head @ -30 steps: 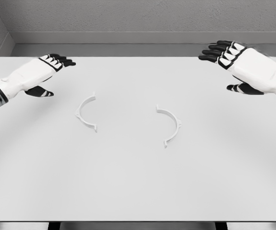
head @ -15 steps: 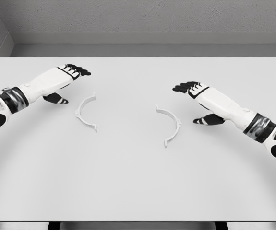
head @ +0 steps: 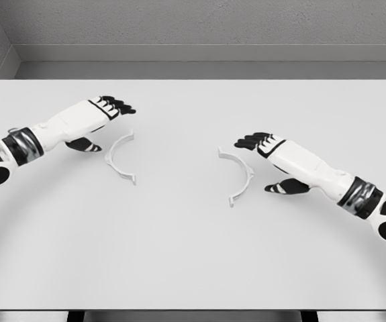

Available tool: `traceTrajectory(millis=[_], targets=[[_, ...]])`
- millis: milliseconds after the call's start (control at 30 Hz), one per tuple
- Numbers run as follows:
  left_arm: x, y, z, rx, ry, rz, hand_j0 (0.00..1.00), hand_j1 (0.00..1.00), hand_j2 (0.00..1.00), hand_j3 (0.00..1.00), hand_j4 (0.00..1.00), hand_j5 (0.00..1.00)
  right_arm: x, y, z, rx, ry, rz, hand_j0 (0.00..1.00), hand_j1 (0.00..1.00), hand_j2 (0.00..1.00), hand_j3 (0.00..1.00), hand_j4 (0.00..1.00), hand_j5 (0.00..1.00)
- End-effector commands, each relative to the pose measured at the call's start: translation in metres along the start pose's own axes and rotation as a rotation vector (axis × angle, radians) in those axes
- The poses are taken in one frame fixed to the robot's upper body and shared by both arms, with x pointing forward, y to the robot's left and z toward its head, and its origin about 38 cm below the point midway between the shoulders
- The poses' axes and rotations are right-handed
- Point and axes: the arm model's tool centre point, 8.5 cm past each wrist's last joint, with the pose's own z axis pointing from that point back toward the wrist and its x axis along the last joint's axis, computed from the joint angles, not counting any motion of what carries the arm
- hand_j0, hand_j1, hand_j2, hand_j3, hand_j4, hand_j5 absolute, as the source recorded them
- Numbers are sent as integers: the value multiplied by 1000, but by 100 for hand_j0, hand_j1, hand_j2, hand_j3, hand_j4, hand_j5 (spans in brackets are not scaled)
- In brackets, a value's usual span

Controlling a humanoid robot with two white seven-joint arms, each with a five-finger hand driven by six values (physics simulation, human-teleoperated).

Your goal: Assemble PVC drainage pipe clamps

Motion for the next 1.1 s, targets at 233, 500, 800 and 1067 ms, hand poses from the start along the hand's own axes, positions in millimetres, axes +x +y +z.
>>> traceTrajectory(millis=[233, 500, 800, 1067], targets=[[-2, 2, 14, -12, 3, -20, 100, 100, 100, 100, 100, 100, 3, 13, -8, 34, -14, -20, 100, 100, 100, 100, 100, 100], [-8, -9, 14, -33, 27, -3, 100, 100, 100, 100, 100, 100, -2, 21, -21, 62, -11, -12, 100, 100, 100, 100, 100, 100], [-4, -16, 5, -30, 21, 22, 100, 100, 100, 100, 100, 100, -10, 25, -28, 80, 4, -16, 100, 100, 100, 100, 100, 100], [3, -18, -4, -41, 3, 33, 100, 100, 100, 100, 100, 100, -10, 22, -35, 66, -2, -18, 100, 100, 100, 100, 100, 100]])
